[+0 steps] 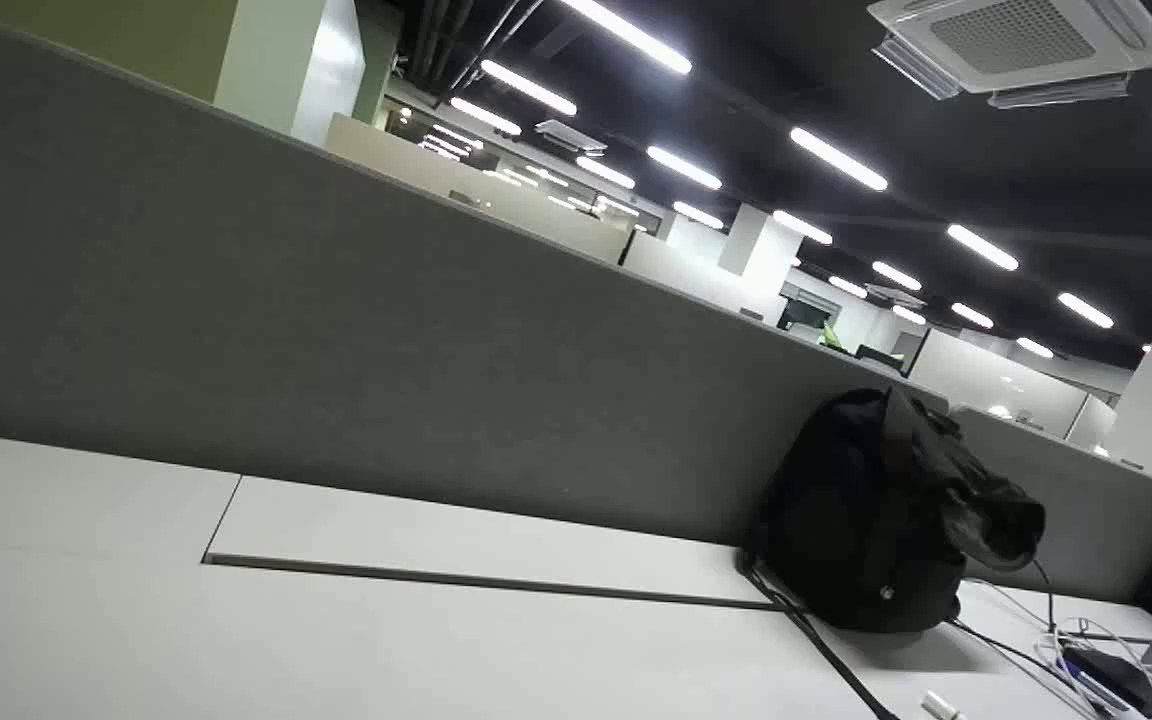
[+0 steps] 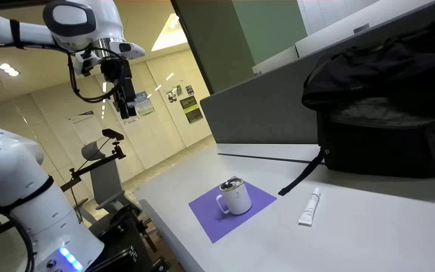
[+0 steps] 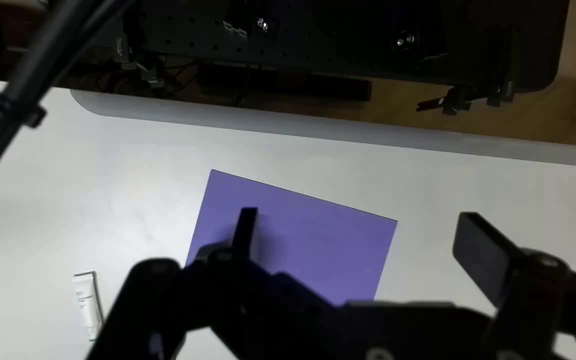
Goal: Open the slider on the top of the cup
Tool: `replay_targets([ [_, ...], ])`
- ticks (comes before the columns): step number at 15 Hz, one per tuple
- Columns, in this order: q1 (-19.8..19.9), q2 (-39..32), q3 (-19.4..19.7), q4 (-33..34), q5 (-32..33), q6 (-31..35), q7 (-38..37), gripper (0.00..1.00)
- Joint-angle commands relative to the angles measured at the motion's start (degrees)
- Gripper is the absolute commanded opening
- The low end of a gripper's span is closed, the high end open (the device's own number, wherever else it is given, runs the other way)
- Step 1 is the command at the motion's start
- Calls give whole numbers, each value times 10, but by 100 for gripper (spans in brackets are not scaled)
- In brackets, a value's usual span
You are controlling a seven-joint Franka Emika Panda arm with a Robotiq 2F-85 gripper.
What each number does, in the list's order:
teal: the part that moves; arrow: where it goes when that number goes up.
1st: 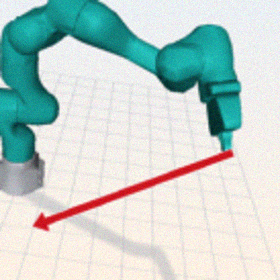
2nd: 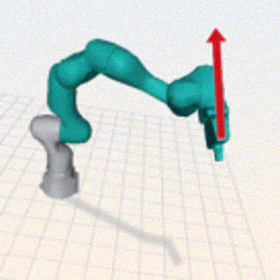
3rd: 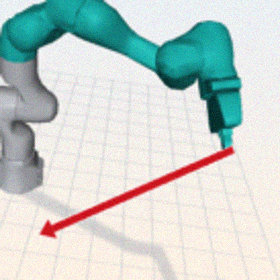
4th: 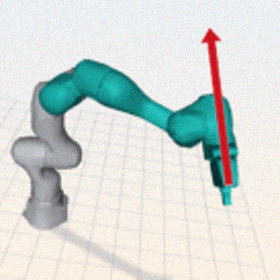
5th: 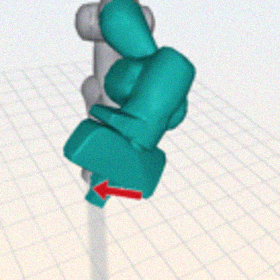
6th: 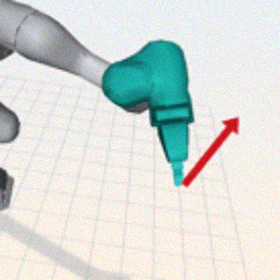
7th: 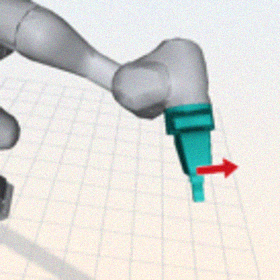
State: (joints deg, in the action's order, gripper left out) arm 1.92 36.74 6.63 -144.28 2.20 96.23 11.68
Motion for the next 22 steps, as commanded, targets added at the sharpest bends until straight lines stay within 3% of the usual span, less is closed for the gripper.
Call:
replay_targets([
  [1,0,-1,0,1,0,-1,0,100],
  [10,0,-1,0,1,0,0,0,100],
  [12,0,-21,-4,-2,29,48,18,100],
  [13,0,-42,-6,0,49,80,27,93],
  [14,0,-60,-7,1,66,110,33,73],
  [22,27,-246,-20,3,181,406,-17,17],
])
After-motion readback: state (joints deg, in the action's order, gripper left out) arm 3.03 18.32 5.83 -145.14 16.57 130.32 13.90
